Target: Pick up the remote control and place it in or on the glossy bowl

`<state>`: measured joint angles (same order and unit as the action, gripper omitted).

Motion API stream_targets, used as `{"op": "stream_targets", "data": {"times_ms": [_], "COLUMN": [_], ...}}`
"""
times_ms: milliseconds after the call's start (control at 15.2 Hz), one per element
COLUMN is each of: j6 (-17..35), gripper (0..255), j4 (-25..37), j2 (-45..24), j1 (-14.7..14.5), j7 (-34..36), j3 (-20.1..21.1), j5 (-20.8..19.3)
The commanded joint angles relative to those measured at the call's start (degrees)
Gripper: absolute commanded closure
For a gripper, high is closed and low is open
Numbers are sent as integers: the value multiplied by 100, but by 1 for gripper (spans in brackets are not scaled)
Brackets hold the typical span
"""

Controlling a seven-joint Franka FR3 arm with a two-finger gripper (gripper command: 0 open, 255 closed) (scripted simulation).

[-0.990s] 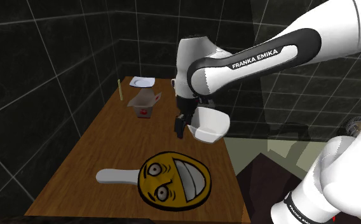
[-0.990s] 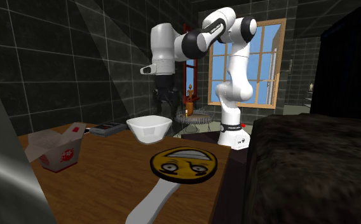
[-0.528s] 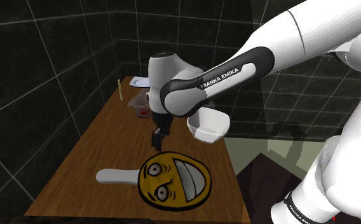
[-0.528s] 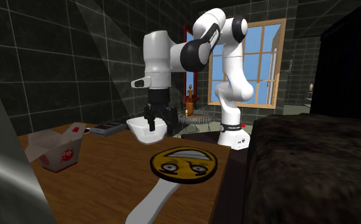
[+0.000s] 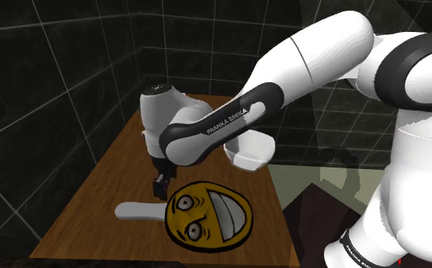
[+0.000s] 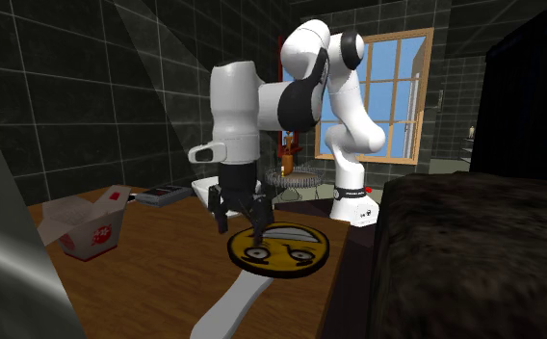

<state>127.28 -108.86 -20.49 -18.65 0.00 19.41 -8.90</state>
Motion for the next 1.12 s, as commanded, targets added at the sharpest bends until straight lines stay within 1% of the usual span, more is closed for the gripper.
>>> {"op": "stream_targets", "data": {"times_ms": [0,264,330,792,1056], "j6": [7,-69,-80,322,322], "gripper": [0,0,0,0,0], "j4": [397,1217,1298,1232,1232], "j2": [-432,-1220,-1293,-1639,-1639], "j1": [-173,-562,-601,-657,-657], "j7": [44,96,96,176,176], "j3": [-2,-23,-28,-128,-128], "j5": [-202,-532,-559,-693,-693]}}
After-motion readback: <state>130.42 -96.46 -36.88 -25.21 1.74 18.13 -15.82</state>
